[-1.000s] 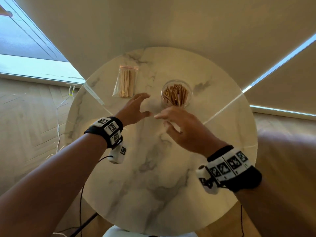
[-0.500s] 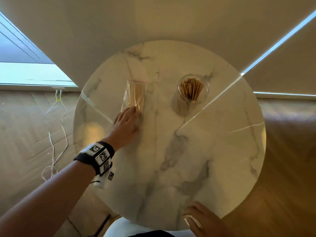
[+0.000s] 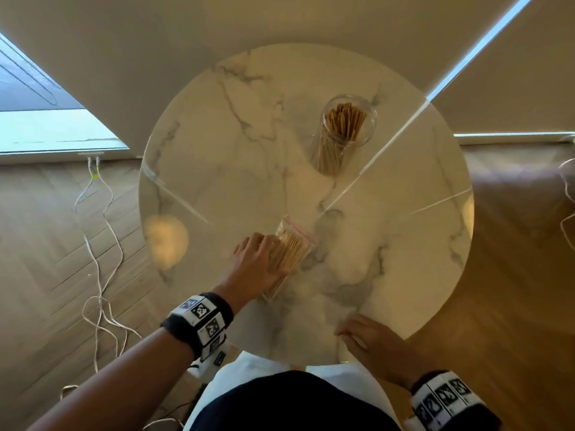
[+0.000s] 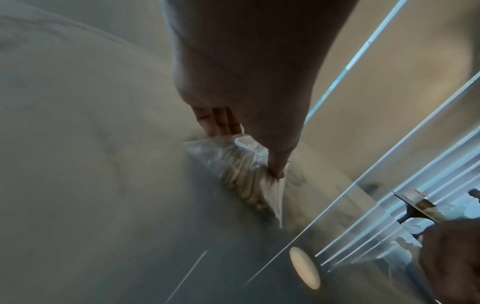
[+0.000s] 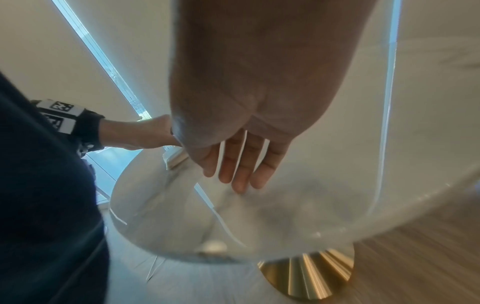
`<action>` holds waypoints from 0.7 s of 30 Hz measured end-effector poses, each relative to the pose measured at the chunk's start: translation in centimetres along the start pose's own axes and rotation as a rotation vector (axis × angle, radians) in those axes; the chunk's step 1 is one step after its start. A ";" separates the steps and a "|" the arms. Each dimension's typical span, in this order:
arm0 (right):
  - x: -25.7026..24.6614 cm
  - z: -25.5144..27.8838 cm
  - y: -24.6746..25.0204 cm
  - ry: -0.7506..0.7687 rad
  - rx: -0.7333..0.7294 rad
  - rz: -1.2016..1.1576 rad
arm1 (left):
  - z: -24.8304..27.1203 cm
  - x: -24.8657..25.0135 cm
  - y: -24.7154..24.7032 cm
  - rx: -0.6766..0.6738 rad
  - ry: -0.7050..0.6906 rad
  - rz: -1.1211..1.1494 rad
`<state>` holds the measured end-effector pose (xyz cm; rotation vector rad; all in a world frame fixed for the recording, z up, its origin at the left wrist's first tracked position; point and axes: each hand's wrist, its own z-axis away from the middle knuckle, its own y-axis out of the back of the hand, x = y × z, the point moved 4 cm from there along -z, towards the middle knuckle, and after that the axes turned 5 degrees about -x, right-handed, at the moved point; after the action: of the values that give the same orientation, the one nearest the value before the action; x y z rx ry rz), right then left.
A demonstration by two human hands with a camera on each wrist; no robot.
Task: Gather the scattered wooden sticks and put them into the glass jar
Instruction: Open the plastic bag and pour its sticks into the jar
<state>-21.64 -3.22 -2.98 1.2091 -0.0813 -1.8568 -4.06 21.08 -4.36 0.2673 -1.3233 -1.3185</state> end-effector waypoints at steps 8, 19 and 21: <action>-1.1 -4.0 6.6 -0.014 0.223 0.043 | -1.3 3.8 -0.3 -0.031 0.055 0.361; -4.9 -3.4 14.6 0.204 0.505 -0.037 | -0.9 8.8 1.4 0.035 -0.135 0.491; -5.5 -2.7 15.0 0.277 0.541 0.035 | -1.4 9.1 2.9 0.009 -0.012 0.492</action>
<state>-9.31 -7.35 6.75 1.8099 -0.4711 -1.6667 -4.00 14.07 2.28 -0.0627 -1.3007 -0.8985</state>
